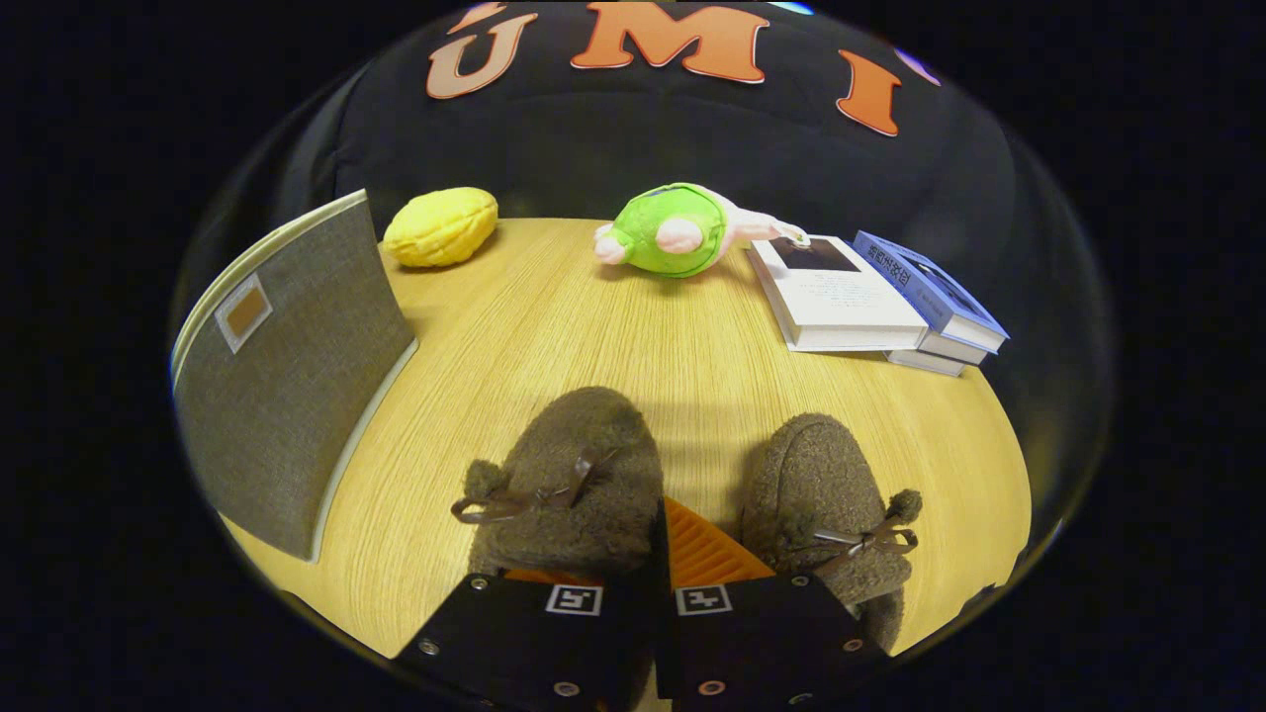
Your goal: Open the storage box then place both shoes into the box .Put the left shoe in first, then the right shoe, with the right side of both shoes facing outward in a uniform manner.
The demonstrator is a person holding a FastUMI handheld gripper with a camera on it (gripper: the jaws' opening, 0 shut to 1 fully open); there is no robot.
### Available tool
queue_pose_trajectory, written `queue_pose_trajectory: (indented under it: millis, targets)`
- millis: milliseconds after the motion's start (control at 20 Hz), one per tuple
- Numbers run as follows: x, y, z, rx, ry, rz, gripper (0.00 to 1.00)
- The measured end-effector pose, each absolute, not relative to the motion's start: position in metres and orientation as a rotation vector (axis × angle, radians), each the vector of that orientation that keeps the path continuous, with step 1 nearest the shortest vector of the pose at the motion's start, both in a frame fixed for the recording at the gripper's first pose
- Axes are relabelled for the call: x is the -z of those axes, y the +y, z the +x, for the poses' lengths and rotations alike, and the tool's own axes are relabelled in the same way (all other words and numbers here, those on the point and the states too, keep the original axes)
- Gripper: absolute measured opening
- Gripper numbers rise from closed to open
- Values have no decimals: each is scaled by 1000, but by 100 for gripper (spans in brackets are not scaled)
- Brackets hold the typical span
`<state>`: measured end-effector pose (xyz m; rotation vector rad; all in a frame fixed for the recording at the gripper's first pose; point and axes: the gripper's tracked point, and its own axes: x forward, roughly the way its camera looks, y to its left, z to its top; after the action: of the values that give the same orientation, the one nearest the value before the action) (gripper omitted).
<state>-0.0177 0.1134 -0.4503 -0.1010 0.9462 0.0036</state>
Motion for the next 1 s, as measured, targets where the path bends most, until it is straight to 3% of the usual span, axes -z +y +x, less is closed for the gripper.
queue_pose_trajectory:
  millis: [100,200,750,1000]
  targets:
    - [449,123,-21,-13,976,-22,5]
    - [433,137,-20,-32,971,53,4]
    - [281,268,24,-212,829,193,4]
    - [258,339,44,-258,834,231,4]
